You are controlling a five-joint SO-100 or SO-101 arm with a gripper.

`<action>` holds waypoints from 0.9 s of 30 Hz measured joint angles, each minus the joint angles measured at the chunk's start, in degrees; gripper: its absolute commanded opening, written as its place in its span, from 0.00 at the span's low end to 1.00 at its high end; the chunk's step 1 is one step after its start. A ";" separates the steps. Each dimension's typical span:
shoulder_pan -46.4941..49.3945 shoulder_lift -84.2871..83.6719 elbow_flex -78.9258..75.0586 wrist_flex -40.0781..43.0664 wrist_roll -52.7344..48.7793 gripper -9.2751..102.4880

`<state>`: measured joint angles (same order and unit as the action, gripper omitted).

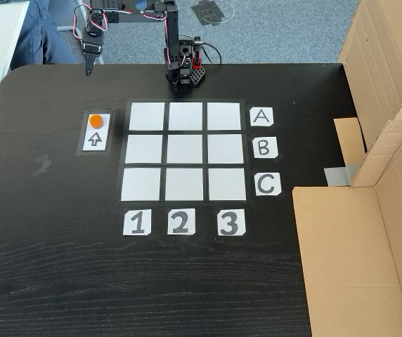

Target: Pick up the round, orange token and place it in the grid on square A1.

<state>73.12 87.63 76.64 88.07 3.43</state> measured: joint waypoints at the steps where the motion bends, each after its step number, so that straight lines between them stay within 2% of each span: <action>1: -1.14 -1.32 -0.79 0.00 0.62 0.30; 14: -11.87 -17.31 -6.68 0.00 3.43 0.36; 27: -14.77 -27.77 -14.06 -0.09 3.96 0.39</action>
<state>58.36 59.85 62.58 87.98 7.38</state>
